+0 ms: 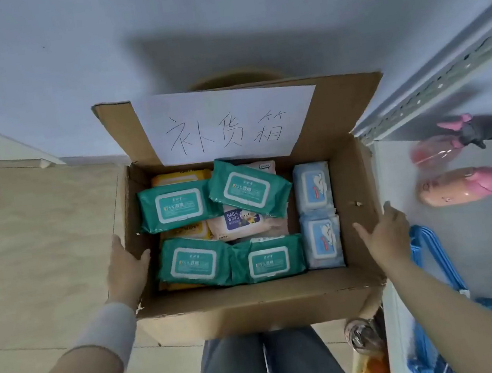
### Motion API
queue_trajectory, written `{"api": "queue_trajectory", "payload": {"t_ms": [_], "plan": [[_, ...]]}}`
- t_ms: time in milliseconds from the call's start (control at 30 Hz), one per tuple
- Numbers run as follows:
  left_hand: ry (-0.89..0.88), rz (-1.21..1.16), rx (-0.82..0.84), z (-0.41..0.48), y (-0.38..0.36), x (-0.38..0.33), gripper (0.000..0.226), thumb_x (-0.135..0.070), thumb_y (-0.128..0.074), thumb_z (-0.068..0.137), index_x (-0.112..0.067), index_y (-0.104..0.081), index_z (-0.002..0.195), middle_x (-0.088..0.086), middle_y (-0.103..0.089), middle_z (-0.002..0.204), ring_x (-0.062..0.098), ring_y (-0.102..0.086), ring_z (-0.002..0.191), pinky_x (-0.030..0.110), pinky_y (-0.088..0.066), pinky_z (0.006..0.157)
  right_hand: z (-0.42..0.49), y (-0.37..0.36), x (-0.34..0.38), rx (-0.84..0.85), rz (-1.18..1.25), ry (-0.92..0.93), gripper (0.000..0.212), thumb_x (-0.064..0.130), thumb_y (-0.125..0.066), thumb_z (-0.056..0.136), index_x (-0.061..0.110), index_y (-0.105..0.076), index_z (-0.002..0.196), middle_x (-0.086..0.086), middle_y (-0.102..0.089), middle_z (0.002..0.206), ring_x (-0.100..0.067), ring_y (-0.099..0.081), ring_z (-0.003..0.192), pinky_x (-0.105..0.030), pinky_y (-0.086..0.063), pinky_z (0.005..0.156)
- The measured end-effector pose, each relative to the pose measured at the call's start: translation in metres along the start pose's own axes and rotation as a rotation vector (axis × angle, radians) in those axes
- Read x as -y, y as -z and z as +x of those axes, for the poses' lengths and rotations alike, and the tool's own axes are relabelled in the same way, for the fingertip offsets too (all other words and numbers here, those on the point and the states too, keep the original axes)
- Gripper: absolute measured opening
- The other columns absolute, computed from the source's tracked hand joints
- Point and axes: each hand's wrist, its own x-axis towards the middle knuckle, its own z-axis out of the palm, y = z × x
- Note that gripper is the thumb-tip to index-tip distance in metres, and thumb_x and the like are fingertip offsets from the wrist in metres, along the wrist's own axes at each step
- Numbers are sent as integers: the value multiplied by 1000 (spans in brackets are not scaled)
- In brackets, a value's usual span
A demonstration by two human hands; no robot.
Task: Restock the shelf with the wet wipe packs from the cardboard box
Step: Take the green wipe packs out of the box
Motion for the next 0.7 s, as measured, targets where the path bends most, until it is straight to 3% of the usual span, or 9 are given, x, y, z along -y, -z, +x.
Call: {"api": "queue_trajectory", "payload": {"t_ms": [67,167,233,300,433,600,700], "plan": [[75,-54,23,20,-5,-3,49,-23,-59,89,-3,-44,132,24,-56,127,42,-51,116,43,-41,93,24,-7,4,61,75,-70,63,31,-60,88,-4,-39,135,-25,-49,133,-38,-46,123,-39,-40,94],[74,9,46,42,-9,-2,34,-23,-54,93,4,-58,113,31,-61,110,45,-55,104,39,-39,78,53,-16,7,113,34,-97,46,33,-50,95,-11,-59,101,-29,-62,107,-41,-58,102,-31,-35,70],[44,95,35,48,-10,-1,36,-24,-51,94,8,-61,109,36,-61,106,49,-55,102,41,-40,78,61,-20,5,98,-17,-76,50,35,-45,96,-7,-56,72,-29,-63,90,-41,-59,92,-30,-32,64],[16,186,22,51,-10,0,39,-24,-49,96,12,-62,102,39,-61,102,51,-55,101,43,-40,79,68,-20,0,119,-51,-76,52,36,-44,96,5,-43,55,-19,-56,69,-39,-60,84,-30,-32,59],[-48,262,27,51,-6,0,43,-25,-47,96,15,-63,93,39,-62,95,51,-56,96,43,-41,77,78,-11,-1,248,-36,-97,49,39,-47,95,8,-44,58,-8,-46,59,-21,-47,57,-26,-29,47],[-114,294,57,47,1,2,43,-26,-48,96,14,-63,88,36,-64,89,49,-58,92,43,-43,76,60,-15,-5,194,-44,-74,48,35,-46,96,10,-40,55,-6,-42,58,-26,-48,66,-30,-33,53],[-182,324,76,45,7,7,44,-26,-49,95,13,-63,83,34,-64,83,48,-60,88,42,-43,74,25,-18,-24,174,-52,-143,50,39,-44,96,3,-48,62,-7,-44,57,-22,-46,57,-28,-29,46]]}}
